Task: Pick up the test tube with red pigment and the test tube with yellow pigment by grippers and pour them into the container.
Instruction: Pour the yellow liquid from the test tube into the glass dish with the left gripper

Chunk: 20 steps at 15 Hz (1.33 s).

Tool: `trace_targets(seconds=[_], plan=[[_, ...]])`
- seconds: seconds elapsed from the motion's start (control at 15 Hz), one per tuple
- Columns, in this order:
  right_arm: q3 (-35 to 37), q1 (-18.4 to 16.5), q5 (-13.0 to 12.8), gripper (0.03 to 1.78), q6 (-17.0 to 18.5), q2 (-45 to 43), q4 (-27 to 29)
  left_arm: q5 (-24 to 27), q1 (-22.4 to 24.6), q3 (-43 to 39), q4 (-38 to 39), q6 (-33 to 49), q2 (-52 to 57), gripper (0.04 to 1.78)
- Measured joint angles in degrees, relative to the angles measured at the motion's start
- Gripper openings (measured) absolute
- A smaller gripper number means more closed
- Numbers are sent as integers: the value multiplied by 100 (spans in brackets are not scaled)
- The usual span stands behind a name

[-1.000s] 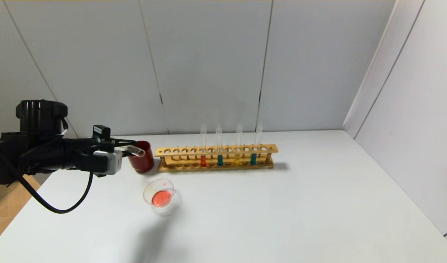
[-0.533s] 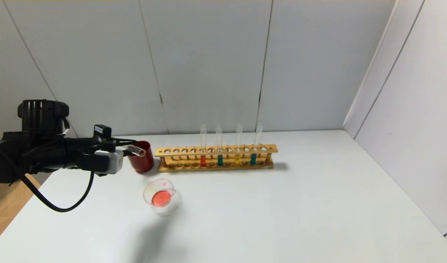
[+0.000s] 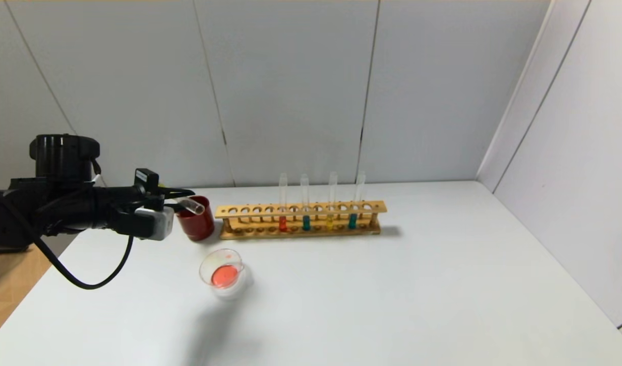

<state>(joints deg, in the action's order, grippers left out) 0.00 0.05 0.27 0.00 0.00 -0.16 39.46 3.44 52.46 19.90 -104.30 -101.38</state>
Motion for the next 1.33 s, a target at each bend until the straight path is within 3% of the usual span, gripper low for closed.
trace_targets(seconds=[0.53, 1.33], plan=[[0, 2, -2, 175, 0, 0, 0, 436, -143, 252, 0, -378, -341, 31], [0, 2, 0, 175, 0, 0, 0, 666, -101, 739, -17, -1104, -581, 31]])
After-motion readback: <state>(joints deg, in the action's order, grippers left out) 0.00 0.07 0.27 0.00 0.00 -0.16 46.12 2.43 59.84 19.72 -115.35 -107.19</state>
